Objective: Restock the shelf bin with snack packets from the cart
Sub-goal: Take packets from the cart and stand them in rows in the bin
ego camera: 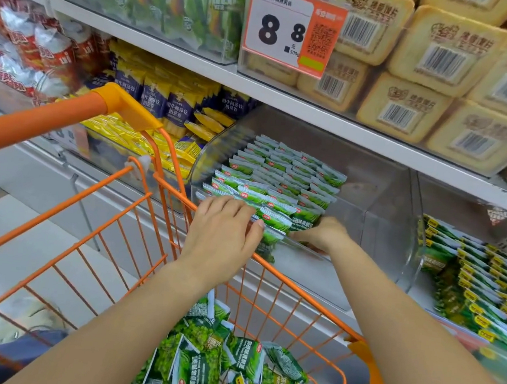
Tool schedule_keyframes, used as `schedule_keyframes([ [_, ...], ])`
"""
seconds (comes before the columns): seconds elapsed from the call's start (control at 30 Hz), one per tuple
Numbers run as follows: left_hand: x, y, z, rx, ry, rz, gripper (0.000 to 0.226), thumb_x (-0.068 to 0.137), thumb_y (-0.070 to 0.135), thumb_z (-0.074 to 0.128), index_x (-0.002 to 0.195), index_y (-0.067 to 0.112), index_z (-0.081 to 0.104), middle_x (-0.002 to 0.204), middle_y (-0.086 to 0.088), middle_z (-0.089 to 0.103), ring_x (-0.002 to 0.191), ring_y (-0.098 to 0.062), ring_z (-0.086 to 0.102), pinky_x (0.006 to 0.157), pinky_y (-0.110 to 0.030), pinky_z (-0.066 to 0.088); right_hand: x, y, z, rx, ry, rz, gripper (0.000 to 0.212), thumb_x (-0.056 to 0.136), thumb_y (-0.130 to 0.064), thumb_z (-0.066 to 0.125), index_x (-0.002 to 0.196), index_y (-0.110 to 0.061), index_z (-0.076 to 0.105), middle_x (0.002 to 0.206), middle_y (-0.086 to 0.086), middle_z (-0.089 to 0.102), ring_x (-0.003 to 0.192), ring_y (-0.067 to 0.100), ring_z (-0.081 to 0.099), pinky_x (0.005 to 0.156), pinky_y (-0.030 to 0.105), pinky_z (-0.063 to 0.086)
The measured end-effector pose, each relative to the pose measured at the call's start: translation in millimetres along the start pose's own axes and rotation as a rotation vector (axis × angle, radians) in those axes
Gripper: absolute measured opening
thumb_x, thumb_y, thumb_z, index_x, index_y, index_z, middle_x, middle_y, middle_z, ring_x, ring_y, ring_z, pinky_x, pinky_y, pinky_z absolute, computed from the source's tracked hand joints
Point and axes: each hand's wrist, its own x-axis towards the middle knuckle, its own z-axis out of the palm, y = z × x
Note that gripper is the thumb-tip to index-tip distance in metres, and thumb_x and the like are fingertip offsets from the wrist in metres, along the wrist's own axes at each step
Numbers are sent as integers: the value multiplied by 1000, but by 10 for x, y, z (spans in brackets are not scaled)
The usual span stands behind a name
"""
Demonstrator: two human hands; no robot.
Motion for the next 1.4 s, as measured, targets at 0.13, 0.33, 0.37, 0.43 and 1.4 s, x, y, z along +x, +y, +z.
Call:
schedule_keyframes([
  [0.13, -6, -2, -7, 8, 9, 5, 53, 95, 40, 24, 107, 14, 68, 105, -1, 68, 106, -23, 57, 98, -31, 24, -7, 14, -19, 24, -30, -33, 68, 80, -32, 77, 134, -8, 44, 128, 8, 57, 86, 19, 56, 72, 26, 44],
  [0.33, -2, 3, -5, -1, 5, 6, 54, 94, 40, 23, 108, 14, 68, 106, -1, 67, 107, -23, 56, 98, -30, 22, 14, 44, -21, 15, 56, -84, 58, 77, -21, 79, 126, -14, 50, 119, 9, 62, 101, 29, 63, 87, 43, 54],
  [0.37, -2, 1, -5, -1, 6, 7, 54, 94, 39, 22, 109, 14, 68, 106, -1, 67, 107, -23, 56, 98, -30, 22, 20, 43, -24, -2, 75, -88, 58, 76, -21, 79, 125, -14, 51, 119, 8, 61, 103, 29, 62, 88, 44, 54],
  [0.43, -3, -6, -1, 1, 5, 8, 55, 94, 40, 22, 109, 14, 68, 106, -1, 67, 107, -23, 55, 98, -30, 22, 29, 31, -10, -18, 70, -74, 48, 76, -23, 79, 117, -12, 55, 109, 8, 64, 97, 27, 64, 85, 40, 54],
  [1.4, -742, -652, -210, 352, -1425, -1, 30, 95, 32, 57, 113, 8, 59, 106, -16, 58, 96, -31, 58, 81, -41, 47, -1500, 44, 705, -221, 245, -1195, 26, 92, -38, 46, 93, -25, 69, 63, -10, 64, 54, 12, 60, 48, 24, 42],
])
